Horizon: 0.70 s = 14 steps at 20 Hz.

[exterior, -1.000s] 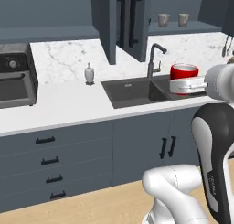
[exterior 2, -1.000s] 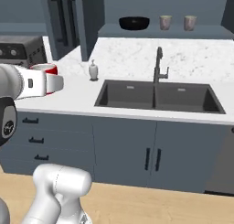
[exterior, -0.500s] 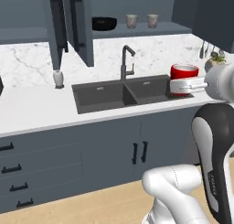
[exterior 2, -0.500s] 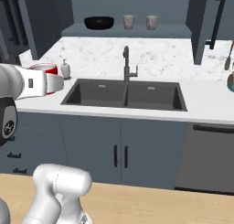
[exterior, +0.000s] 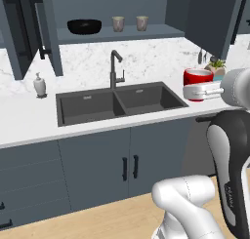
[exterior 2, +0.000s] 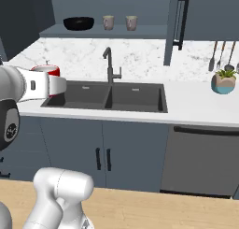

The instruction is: Gather all objects into one cabinet and sort the glasses and bowls to opposite sides.

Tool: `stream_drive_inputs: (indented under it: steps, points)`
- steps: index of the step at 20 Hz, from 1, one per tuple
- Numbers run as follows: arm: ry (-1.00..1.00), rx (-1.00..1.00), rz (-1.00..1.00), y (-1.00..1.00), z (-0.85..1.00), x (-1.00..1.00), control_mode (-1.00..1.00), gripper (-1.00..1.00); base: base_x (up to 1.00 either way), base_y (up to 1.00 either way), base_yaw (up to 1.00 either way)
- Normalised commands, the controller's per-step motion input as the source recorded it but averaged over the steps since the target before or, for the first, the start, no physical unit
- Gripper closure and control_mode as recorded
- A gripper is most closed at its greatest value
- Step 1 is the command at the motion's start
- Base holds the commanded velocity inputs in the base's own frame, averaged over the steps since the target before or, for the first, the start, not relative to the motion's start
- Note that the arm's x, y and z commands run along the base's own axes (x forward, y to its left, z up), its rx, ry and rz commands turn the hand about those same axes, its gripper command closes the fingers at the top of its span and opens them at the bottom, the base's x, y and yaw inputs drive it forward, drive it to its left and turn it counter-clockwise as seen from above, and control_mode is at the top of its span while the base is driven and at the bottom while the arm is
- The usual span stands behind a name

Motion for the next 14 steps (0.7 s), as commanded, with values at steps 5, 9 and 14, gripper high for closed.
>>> stream_drive_inputs:
  steps: [5,9,14]
  points:
    - [0.00,0.00,0.00,0.00,0.00,0.00,1.00,1.00,0.60,-0.17,0.00]
    - [0.00,0.00,0.00,0.00,0.00,0.00,1.00,1.00,0.66,-0.24,0.00]
    - [0.00,0.00,0.00,0.00,0.00,0.00,1.00,1.00,0.63,-0.35,0.00]
